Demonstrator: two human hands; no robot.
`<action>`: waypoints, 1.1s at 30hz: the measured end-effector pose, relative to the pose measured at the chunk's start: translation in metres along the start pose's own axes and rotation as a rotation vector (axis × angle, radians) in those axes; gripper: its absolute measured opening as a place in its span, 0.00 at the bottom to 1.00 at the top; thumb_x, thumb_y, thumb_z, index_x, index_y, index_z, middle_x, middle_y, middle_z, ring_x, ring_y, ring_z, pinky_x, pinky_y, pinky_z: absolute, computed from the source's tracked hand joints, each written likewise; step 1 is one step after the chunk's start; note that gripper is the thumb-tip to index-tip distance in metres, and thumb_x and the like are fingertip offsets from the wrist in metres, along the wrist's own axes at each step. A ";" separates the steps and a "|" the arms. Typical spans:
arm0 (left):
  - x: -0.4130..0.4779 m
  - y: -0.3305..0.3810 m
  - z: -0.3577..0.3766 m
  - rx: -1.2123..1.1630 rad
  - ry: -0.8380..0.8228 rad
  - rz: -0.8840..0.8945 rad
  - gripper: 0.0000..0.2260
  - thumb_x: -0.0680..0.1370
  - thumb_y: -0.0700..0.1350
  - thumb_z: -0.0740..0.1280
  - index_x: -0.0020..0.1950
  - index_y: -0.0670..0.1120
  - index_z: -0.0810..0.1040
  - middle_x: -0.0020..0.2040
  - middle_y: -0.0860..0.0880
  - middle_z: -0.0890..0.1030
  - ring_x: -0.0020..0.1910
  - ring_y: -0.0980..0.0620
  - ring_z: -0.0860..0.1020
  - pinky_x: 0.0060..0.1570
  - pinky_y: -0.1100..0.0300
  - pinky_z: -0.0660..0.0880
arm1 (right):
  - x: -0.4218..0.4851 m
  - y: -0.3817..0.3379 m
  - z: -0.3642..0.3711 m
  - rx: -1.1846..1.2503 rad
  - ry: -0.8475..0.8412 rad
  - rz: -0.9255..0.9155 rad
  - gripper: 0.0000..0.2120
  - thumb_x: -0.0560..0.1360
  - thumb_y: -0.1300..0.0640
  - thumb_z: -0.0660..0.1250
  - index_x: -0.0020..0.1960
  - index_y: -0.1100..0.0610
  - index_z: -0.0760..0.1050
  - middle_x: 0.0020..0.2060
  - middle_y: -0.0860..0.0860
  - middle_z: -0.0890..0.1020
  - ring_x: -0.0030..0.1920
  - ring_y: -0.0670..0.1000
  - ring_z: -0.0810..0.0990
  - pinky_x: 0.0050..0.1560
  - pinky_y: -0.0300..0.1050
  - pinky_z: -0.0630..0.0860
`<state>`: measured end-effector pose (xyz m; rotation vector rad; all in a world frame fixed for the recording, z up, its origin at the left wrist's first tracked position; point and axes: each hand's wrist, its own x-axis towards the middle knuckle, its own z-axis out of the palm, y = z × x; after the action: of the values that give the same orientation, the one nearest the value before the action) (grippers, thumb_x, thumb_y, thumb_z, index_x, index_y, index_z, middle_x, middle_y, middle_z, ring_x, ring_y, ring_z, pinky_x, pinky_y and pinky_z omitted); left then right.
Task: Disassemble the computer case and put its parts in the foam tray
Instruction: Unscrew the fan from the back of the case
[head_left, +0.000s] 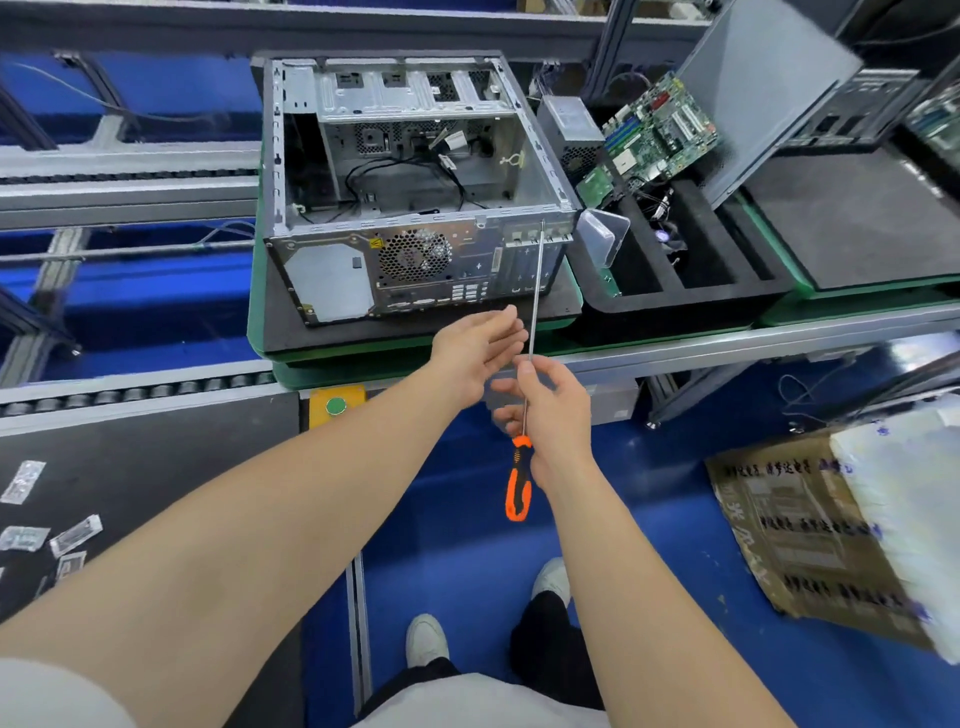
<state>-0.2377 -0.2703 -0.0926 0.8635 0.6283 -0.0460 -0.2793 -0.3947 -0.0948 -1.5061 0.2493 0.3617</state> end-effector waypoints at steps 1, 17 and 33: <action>0.002 -0.003 0.009 0.026 -0.021 -0.007 0.14 0.77 0.41 0.76 0.60 0.38 0.81 0.50 0.43 0.87 0.46 0.49 0.87 0.46 0.59 0.83 | 0.006 -0.006 -0.007 -0.014 0.029 -0.029 0.06 0.85 0.50 0.65 0.60 0.49 0.79 0.44 0.53 0.89 0.33 0.54 0.83 0.31 0.46 0.75; 0.098 -0.035 0.158 0.536 -0.011 0.125 0.06 0.80 0.44 0.72 0.55 0.48 0.84 0.49 0.48 0.87 0.48 0.49 0.87 0.57 0.48 0.83 | 0.146 -0.080 -0.117 -0.174 0.132 -0.067 0.08 0.85 0.51 0.65 0.62 0.51 0.78 0.41 0.52 0.88 0.27 0.54 0.84 0.28 0.42 0.78; 0.180 -0.046 0.190 1.551 0.220 0.464 0.10 0.83 0.54 0.66 0.60 0.60 0.84 0.60 0.59 0.83 0.60 0.52 0.80 0.47 0.56 0.75 | 0.248 -0.088 -0.157 -0.188 -0.043 0.146 0.10 0.86 0.55 0.61 0.62 0.52 0.79 0.40 0.54 0.89 0.27 0.51 0.80 0.26 0.41 0.74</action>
<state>-0.0088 -0.4005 -0.1286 2.5245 0.5075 -0.0093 -0.0067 -0.5343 -0.1163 -1.6667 0.2988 0.5464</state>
